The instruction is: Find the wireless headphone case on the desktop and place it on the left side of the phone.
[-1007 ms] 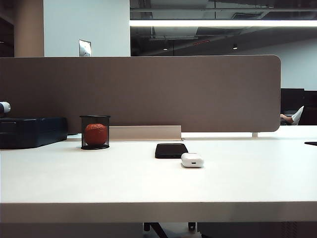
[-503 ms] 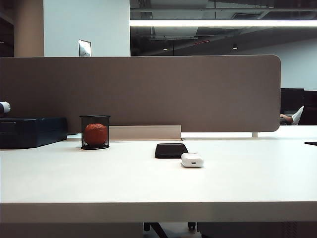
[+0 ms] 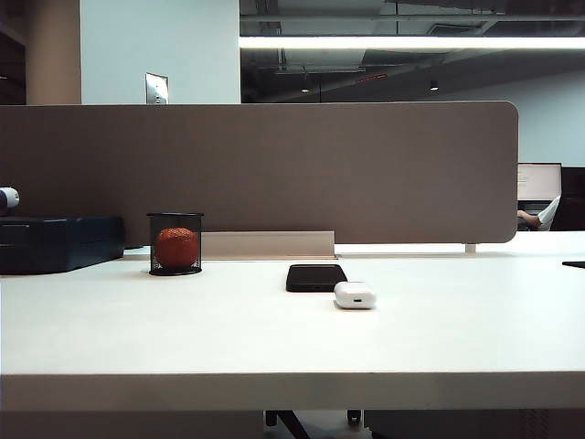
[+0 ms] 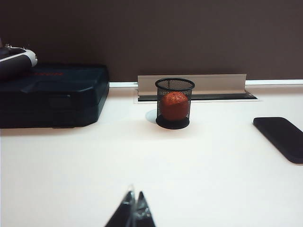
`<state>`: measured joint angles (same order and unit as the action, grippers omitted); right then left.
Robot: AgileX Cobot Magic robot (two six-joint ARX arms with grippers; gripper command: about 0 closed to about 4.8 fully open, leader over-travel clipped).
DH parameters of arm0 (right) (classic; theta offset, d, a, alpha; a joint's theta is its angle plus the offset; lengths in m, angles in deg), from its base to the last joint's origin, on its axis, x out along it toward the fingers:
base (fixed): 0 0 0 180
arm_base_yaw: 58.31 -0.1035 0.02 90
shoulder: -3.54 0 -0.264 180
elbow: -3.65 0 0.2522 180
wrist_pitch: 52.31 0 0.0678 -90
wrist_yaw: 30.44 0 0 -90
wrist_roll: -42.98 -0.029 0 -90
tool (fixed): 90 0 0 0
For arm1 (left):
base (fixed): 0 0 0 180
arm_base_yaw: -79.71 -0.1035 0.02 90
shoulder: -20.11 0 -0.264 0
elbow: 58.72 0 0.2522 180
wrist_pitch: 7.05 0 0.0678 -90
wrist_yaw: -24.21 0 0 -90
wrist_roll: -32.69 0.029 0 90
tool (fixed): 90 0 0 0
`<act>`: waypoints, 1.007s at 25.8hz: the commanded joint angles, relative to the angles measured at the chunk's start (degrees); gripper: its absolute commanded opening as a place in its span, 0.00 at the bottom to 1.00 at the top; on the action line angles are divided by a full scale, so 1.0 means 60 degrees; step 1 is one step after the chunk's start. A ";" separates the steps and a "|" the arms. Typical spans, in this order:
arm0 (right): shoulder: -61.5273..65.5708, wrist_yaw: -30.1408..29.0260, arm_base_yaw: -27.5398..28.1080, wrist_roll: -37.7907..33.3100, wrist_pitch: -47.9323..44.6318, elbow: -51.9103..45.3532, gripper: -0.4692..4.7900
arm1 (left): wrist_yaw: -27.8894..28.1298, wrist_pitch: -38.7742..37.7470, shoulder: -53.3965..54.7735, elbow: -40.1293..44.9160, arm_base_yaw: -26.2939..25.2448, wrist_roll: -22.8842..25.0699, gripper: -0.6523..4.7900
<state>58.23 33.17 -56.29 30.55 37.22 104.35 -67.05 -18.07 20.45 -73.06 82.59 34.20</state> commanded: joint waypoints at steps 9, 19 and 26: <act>0.1140 0.1184 -0.2707 -0.0463 -0.1621 0.0058 0.20 | 0.0029 0.0087 0.0007 -0.0007 -0.0018 0.0033 0.11; 0.3085 0.1923 -0.4415 -0.0787 -0.2739 0.0058 0.55 | 0.0029 0.0091 0.0007 -0.0007 -0.0018 0.0033 0.11; 0.4313 0.2131 -0.4659 -0.0787 -0.3512 0.0058 0.90 | 0.0025 0.0091 0.0007 -0.0007 -0.0018 0.0029 0.11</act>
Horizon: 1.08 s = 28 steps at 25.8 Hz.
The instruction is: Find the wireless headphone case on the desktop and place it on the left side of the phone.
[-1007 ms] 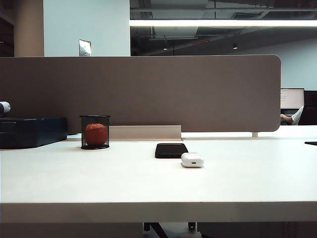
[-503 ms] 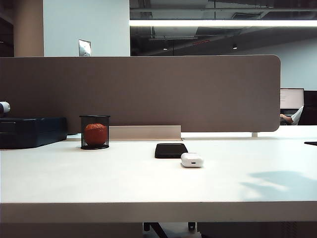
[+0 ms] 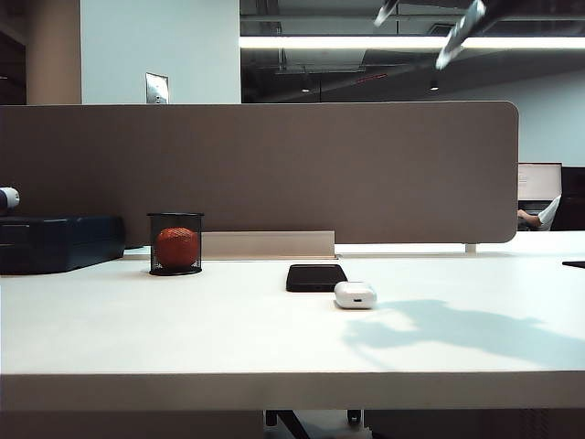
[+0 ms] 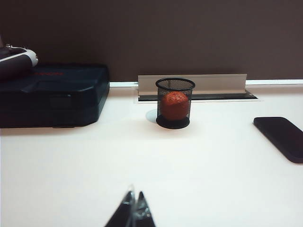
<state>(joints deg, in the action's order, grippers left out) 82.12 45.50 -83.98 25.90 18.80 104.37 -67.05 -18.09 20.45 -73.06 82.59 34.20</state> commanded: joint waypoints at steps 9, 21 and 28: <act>0.1927 0.0208 -0.0113 -0.0011 -0.1625 0.0055 1.00 | 0.0029 0.0091 0.0007 -0.0007 -0.0018 0.0033 0.11; 0.3756 0.1111 -0.0164 -0.0011 -0.2233 0.0055 1.00 | 0.0029 0.0036 0.0007 -0.0007 -0.0018 0.0033 0.11; 0.4608 0.1118 -0.0168 -0.0015 -0.2652 0.0055 1.00 | 0.0025 -0.0186 0.0007 -0.0007 -0.0018 0.0033 0.11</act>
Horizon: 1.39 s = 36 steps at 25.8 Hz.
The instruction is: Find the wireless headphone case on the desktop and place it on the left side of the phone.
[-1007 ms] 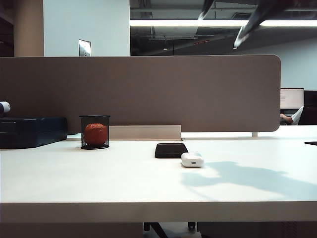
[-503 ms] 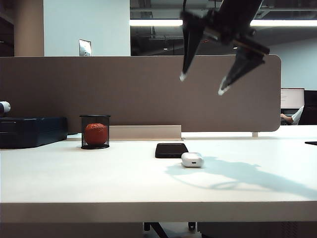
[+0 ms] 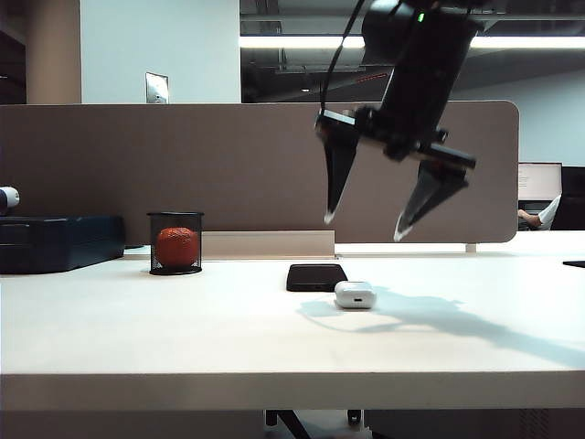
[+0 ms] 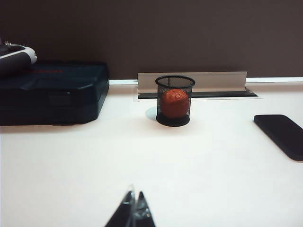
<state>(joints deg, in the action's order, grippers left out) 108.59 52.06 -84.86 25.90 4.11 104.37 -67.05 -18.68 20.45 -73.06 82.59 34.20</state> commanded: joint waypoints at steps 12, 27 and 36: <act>0.1093 0.0022 -0.0051 -0.0178 -0.0594 0.0055 1.00 | 0.0025 -0.0211 0.0007 -0.0007 -0.0018 0.0029 0.11; 0.1701 0.0426 -0.0186 -0.0481 -0.0962 0.0058 1.00 | 0.0022 -0.0211 0.0007 -0.0007 -0.0018 0.0029 0.11; 0.1887 0.0448 -0.0200 -0.0732 -0.1151 0.0058 1.00 | 0.0025 -0.0211 0.0007 -0.0007 -0.0018 0.0029 0.11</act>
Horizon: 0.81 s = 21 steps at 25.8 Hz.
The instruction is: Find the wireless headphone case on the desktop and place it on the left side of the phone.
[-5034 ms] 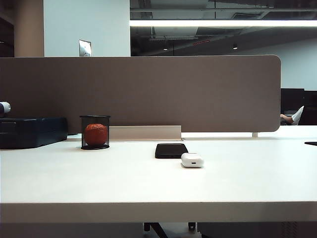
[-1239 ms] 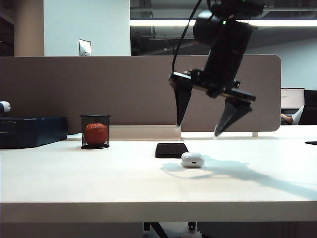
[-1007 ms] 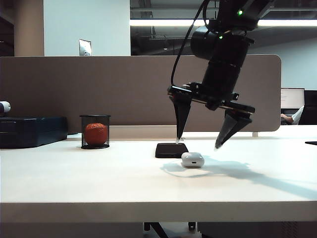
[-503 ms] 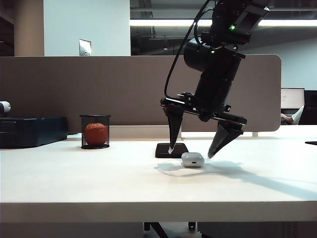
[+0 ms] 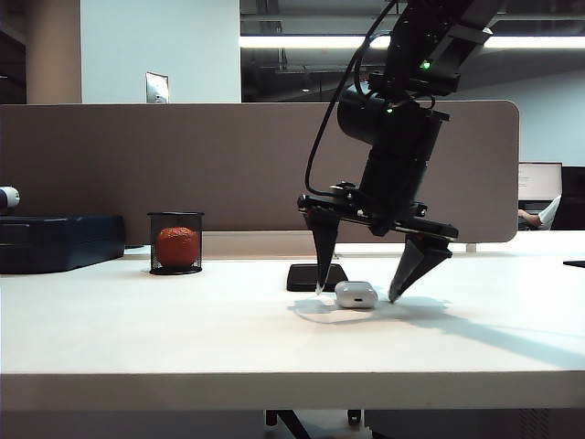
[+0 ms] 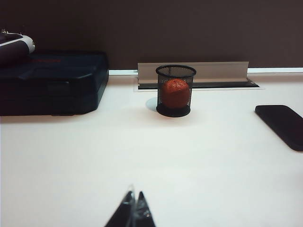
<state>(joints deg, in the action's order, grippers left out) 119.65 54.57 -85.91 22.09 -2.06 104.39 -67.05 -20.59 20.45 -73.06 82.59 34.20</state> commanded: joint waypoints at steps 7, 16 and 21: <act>0.0215 0.0361 -0.0419 -0.0095 -0.0040 0.0051 1.00 | 0.0025 0.0109 0.0007 -0.0007 -0.0022 0.0029 0.11; 0.0262 0.0685 -0.0488 -0.0095 0.0266 0.0051 1.00 | 0.0025 0.0109 0.0007 -0.0007 -0.0022 0.0029 0.11; 0.0262 0.0845 -0.0484 -0.0095 0.0415 0.0051 1.00 | 0.0025 0.0109 0.0007 -0.0007 -0.0022 0.0029 0.11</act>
<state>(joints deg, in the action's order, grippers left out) 120.66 58.94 -88.84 21.81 -2.14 105.03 -67.05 -20.61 20.45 -73.06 82.59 34.20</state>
